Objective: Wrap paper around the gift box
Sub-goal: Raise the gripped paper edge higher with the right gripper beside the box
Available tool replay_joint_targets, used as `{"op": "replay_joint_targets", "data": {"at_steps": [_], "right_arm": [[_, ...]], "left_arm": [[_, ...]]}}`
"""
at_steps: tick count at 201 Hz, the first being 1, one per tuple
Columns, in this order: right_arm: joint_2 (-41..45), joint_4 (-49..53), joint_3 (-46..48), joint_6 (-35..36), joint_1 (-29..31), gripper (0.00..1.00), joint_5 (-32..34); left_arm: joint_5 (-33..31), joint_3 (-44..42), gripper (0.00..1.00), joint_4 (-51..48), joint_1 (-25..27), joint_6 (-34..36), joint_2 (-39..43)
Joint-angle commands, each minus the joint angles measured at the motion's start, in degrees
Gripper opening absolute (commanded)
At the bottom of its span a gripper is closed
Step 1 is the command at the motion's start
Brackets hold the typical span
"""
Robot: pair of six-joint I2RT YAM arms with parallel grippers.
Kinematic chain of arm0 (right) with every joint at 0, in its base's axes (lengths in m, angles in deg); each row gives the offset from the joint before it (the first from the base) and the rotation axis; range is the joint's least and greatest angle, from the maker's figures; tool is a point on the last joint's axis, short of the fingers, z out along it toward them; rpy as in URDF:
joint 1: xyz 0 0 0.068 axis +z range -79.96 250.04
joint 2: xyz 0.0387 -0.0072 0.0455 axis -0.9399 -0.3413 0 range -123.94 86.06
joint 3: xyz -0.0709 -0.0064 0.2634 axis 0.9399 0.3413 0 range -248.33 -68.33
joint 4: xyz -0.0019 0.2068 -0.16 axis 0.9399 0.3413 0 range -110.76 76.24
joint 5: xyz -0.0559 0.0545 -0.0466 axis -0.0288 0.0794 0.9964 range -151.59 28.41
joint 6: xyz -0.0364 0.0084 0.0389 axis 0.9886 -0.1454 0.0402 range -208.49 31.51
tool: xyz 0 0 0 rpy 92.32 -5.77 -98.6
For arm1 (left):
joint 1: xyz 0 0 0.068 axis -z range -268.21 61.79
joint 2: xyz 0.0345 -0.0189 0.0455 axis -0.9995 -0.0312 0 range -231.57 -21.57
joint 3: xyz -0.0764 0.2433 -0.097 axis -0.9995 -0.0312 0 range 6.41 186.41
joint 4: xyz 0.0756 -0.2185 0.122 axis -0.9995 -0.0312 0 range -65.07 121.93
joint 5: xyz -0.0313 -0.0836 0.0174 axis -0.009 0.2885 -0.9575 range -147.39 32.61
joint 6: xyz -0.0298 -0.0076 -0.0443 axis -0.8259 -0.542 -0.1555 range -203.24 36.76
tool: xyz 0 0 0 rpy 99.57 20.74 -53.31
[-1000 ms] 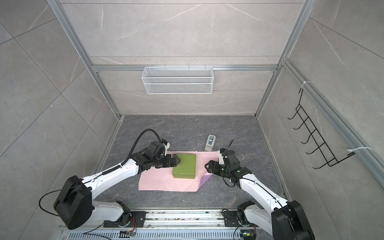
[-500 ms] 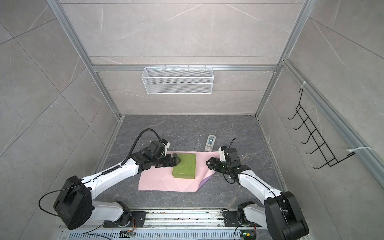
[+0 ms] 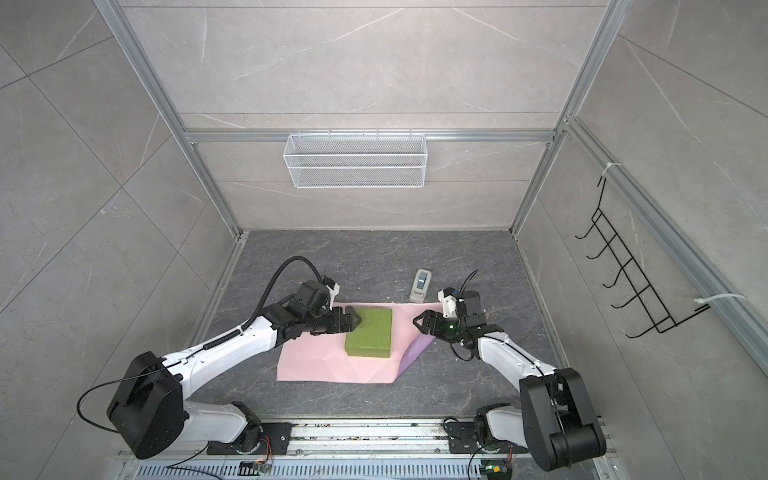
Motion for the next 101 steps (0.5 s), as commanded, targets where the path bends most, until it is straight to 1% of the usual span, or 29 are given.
{"op": "replay_joint_targets", "data": {"at_steps": [1,31,63,78,101], "right_arm": [[0.22,0.77,-0.58,0.52,-0.23,0.72,-2.60],[2.72,4.63,0.02,-1.38,-0.24,0.54,-1.32],[6.02,10.80,0.13,-2.68,-0.25,0.43,1.60],[7.86,13.83,0.09,-3.05,-0.25,0.37,3.25],[8.80,17.86,-0.19,-3.37,-0.24,0.28,5.47]], "left_arm": [[-1.15,1.63,0.94,-0.35,0.01,0.06,0.67],[-0.82,1.51,0.94,-0.09,0.06,-0.31,0.50],[-0.63,1.46,0.94,-0.01,0.04,-0.40,0.59],[-0.54,1.46,0.94,0.07,0.03,-0.38,0.59],[-0.06,1.48,0.94,0.45,0.04,-0.40,0.50]]}}
